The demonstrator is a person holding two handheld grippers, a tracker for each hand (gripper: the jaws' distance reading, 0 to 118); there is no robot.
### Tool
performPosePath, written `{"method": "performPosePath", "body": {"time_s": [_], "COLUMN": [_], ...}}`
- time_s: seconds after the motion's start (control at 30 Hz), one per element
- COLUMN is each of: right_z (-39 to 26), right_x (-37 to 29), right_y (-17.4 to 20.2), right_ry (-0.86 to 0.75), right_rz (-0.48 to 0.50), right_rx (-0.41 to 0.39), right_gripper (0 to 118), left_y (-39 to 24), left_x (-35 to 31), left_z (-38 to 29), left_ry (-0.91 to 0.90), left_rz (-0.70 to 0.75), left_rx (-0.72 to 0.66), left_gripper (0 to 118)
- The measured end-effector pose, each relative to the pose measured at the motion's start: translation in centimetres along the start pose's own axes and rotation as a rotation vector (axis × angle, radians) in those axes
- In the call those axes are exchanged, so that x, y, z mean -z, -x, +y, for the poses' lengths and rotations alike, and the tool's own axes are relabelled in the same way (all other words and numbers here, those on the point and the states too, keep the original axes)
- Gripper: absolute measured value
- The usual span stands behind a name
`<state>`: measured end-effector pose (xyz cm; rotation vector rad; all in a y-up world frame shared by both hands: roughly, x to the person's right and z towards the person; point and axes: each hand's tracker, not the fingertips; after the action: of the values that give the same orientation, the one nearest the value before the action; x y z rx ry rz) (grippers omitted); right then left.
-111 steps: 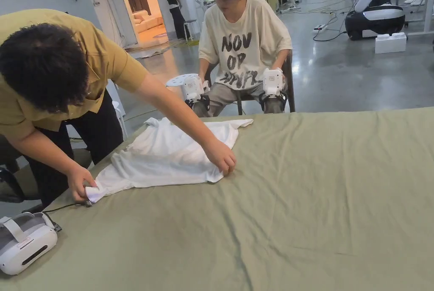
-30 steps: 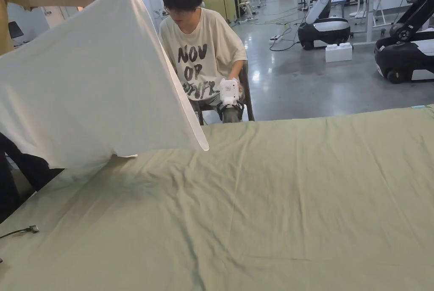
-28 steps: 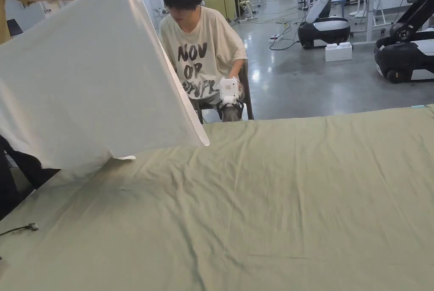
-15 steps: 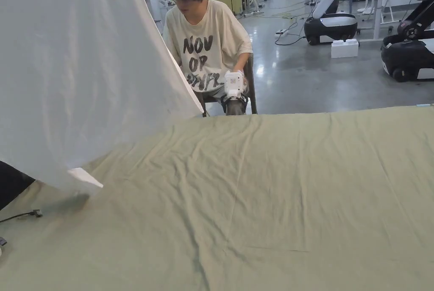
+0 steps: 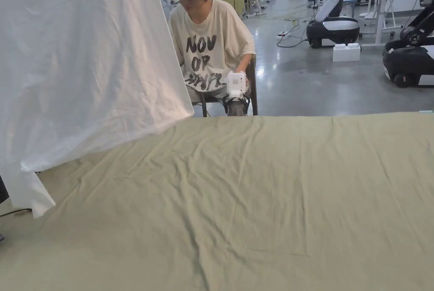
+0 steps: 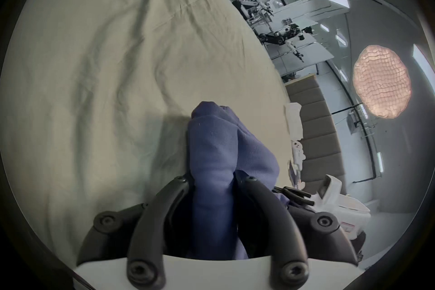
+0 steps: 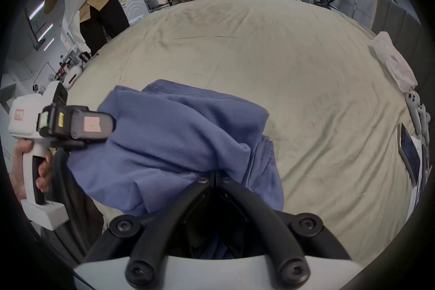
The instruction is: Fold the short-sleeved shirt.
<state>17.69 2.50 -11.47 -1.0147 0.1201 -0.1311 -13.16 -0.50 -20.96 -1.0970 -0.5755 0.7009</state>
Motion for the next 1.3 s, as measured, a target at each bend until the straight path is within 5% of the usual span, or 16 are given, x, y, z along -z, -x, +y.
{"method": "performPosePath", "body": {"time_s": [0.17,0.33,0.67,0.8,0.87,0.93,0.97,1.07,1.3], "right_z": [-0.4,-1.7,-4.5,-5.2,-5.2,-5.0,-4.8,-4.4,-2.3], "right_x": [-1.0,-6.7,-9.3,-8.9,-8.7,-8.9,-9.4,-10.8,-15.7], "right_y": [-0.2,-1.1,-3.7,-4.3,-4.4,-4.3,-4.3,-4.8,-6.0], "right_ry": [-0.037,-0.238,-0.222,-0.219,-0.211,-0.211,-0.217,-0.28,-0.477], "right_rz": [0.025,0.16,0.107,0.13,0.125,0.112,0.103,0.052,-0.031], "right_rx": [0.02,0.14,0.257,0.343,0.35,0.335,0.315,0.262,0.255], "right_gripper": [0,0,0,0,0,0,0,0,0], "left_y": [0.3,1.6,9.8,11.8,11.8,11.2,10.5,6.6,-6.1], "left_x": [-1.1,-7.1,-22.5,-22.2,-21.0,-20.4,-20.4,-21.6,-25.1], "left_z": [0.1,2.6,14.4,16.3,16.2,16.1,16.1,15.2,10.4], "left_ry": [-0.02,-0.108,-0.292,-0.237,-0.236,-0.259,-0.299,-0.443,-0.707], "left_rz": [-0.036,-0.118,0.485,0.51,0.558,0.687,0.741,0.875,0.657], "left_rx": [-0.012,-0.067,0.096,0.056,0.053,0.131,0.198,0.428,0.702], "left_gripper": [17,15,15,16,31,75,86,89,89]}}
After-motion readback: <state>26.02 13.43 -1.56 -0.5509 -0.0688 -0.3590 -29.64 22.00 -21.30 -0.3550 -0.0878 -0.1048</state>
